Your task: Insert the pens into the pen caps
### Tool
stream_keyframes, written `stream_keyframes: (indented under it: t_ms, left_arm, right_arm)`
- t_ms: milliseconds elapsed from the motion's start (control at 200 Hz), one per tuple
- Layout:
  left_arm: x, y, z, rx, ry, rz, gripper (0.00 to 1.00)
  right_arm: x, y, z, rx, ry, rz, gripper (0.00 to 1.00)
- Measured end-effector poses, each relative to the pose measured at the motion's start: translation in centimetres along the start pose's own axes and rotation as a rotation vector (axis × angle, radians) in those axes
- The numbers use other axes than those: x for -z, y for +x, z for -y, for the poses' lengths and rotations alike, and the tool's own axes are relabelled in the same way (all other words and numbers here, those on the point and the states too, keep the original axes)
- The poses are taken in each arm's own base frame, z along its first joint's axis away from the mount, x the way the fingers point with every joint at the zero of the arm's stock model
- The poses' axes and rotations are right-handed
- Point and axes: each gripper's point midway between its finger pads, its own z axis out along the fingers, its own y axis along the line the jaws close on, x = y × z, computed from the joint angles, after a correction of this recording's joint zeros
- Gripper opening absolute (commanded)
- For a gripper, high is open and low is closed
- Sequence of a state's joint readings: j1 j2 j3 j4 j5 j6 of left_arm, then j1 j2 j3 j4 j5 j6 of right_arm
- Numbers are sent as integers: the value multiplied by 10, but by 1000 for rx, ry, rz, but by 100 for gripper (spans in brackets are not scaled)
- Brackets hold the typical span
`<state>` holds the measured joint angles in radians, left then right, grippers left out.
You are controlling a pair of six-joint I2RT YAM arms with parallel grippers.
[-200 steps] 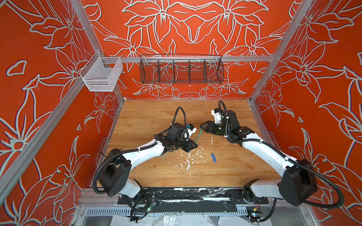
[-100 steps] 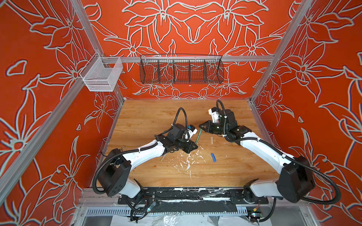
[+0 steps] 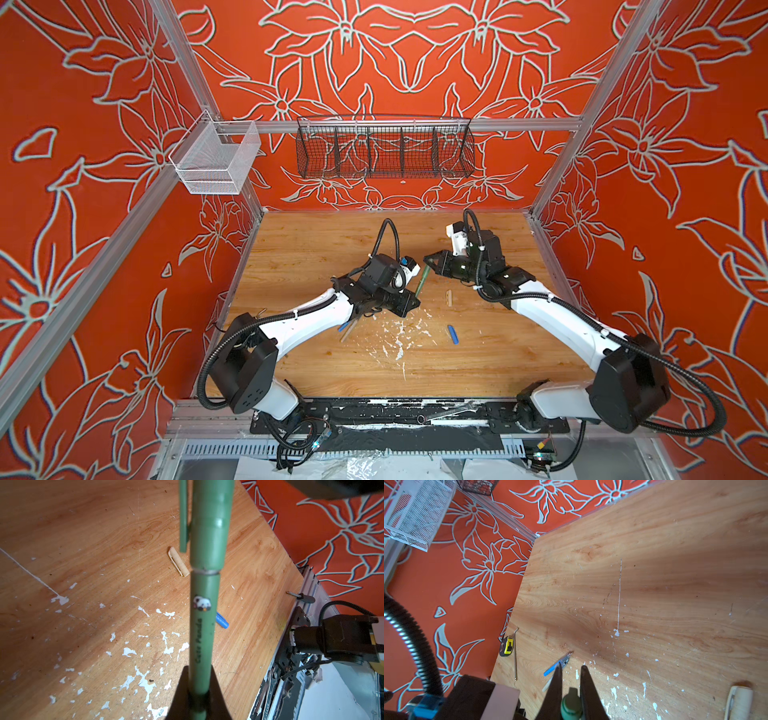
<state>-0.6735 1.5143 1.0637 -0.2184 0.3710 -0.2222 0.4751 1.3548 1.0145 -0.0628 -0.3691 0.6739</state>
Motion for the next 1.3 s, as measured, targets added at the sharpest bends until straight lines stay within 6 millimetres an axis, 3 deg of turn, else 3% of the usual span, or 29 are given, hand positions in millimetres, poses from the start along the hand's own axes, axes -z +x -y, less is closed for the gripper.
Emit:
stream_keyframes:
  t_ms: [245, 746, 806, 866, 921, 986, 1056, 1196, 1301]
  left_arm:
    - [-4, -15, -6, 23, 60, -28, 0]
    - [-8, -20, -2, 39, 177, -84, 0]
    - [-8, -20, 2, 34, 199, -85, 0]
    - [-9, -21, 3, 31, 212, -71, 0]
    - [-9, -36, -3, 15, 194, -8, 0]
    - [-7, -49, -11, 8, 173, 47, 0]
    - [-8, -50, -17, 10, 157, 80, 0]
    - [-17, -15, -21, 49, 145, 38, 0]
    - [-19, 5, -19, 69, 140, 5, 0]
  right_arm:
    - [-4, -12, -2, 20, 18, 104, 0]
    - [2, -17, 4, 24, 71, 193, 0]
    - [6, -17, 3, 24, 72, 192, 23]
    - [8, -15, 1, 26, 65, 181, 37]
    - [10, 5, 5, 28, 69, 95, 45]
    - [12, 21, 6, 19, 59, 19, 50]
    - [20, 22, 9, 9, 52, -5, 54]
    - [46, 9, 3, 17, 16, 31, 56]
    - [54, 10, -9, 41, -36, 24, 57]
